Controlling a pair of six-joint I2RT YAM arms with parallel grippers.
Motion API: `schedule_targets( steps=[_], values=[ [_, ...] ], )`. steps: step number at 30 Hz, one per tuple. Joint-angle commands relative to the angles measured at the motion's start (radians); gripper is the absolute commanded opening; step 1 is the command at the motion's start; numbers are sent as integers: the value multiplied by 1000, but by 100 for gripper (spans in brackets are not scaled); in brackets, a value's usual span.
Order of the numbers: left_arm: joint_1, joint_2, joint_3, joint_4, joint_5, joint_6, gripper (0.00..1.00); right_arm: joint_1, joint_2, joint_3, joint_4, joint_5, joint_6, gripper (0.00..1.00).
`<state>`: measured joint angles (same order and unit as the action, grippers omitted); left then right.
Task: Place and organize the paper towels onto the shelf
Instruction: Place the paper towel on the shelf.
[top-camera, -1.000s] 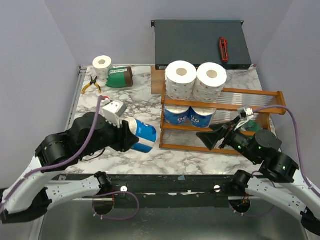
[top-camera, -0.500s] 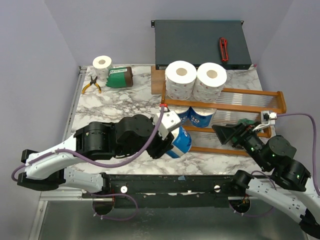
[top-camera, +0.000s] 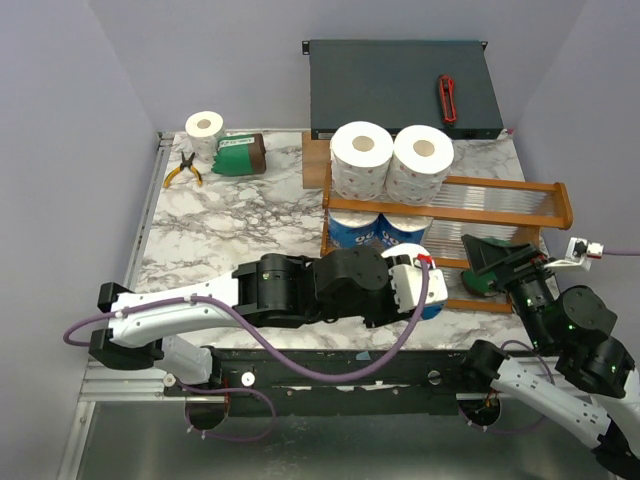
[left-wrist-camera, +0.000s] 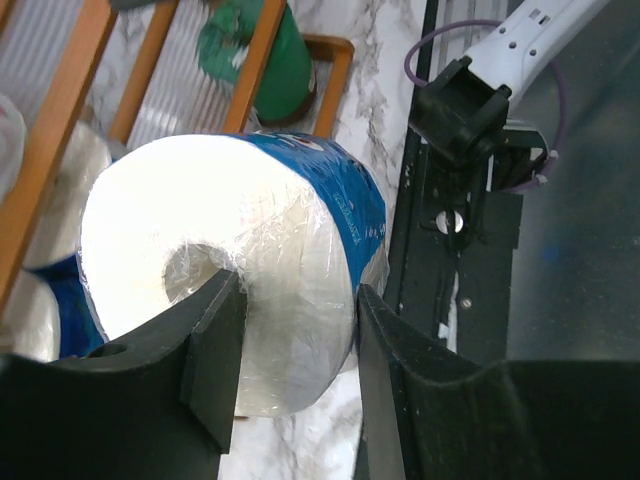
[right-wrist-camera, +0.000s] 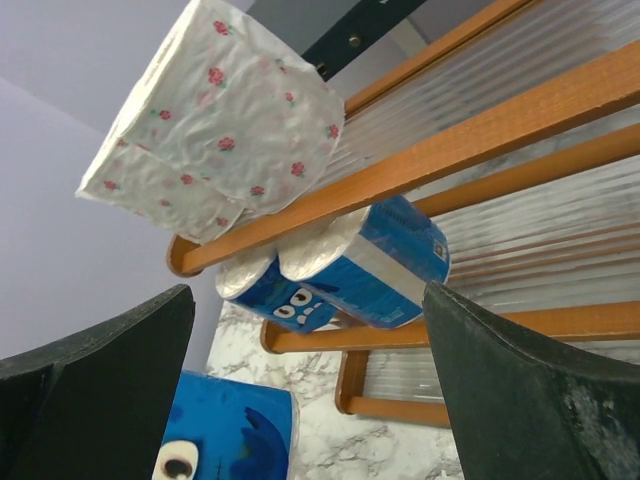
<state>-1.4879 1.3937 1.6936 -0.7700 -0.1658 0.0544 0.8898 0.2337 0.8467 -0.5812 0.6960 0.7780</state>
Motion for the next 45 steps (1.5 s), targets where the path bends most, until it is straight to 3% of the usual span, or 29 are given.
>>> schedule_targets(
  steps=[1,6,13,18,22,30,45],
  values=[
    [-5,24,12,211,46,197,0,2,34,45,-61,104,44,100],
    [-1,119,87,208,58,271,0,3,-12,51,-60,152,43,100],
    [46,180,80,329,131,311,0,2,-35,61,-78,178,31,100],
    [118,211,90,356,289,299,0,2,-54,75,-88,178,11,100],
    [133,256,139,333,276,330,0,3,-69,70,-93,185,3,100],
    [164,462,458,92,274,326,0,2,-78,62,-122,195,16,100],
    [218,548,458,125,210,312,0,3,-150,38,-115,203,37,100]
  ],
)
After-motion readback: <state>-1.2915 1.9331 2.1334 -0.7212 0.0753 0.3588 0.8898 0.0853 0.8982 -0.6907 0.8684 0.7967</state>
